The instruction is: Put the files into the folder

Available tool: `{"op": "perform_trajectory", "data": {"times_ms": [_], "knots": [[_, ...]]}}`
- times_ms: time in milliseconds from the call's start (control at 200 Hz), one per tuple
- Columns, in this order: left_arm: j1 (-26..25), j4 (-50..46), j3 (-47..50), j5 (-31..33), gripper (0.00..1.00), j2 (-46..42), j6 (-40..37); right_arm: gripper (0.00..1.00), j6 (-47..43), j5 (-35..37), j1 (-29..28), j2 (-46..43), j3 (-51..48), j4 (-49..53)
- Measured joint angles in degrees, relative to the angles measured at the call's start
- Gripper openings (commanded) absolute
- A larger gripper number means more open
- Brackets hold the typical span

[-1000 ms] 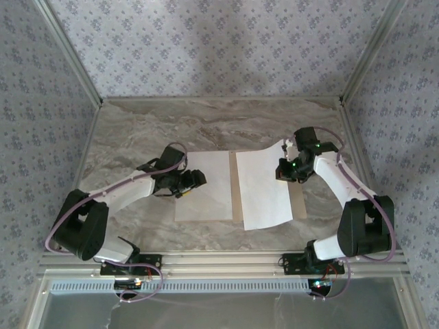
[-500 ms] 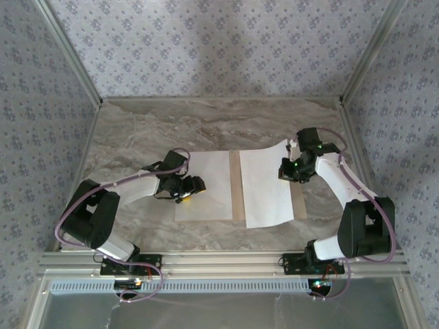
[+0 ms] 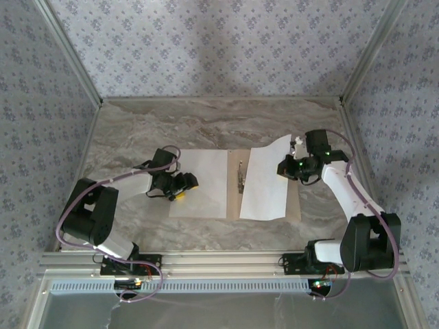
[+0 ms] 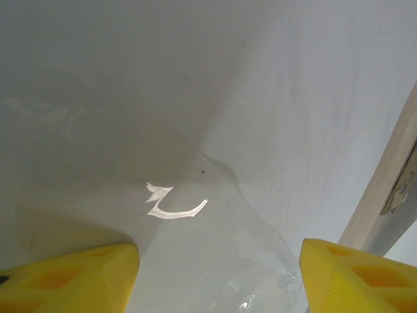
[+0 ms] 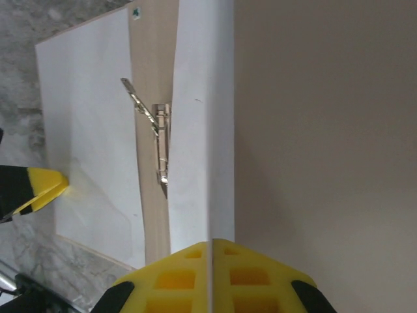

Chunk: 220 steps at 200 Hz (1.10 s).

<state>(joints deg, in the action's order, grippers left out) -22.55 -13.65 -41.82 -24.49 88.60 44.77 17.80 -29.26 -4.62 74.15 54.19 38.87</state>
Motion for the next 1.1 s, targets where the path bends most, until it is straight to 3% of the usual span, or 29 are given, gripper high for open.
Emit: {"op": "perform_trajectory", "data": {"times_ms": [400, 1099], "knots": [[0.9, -0.7, 0.0, 0.1, 0.69, -0.3, -2.0, 0.00, 0.0, -2.1, 1.3, 2.0, -4.2, -4.2], [6.7, -3.7, 0.0, 0.0, 0.69, -1.0, -6.4, 0.00, -0.5, -5.0, 1.5, 5.1, -8.7, -13.7]]}}
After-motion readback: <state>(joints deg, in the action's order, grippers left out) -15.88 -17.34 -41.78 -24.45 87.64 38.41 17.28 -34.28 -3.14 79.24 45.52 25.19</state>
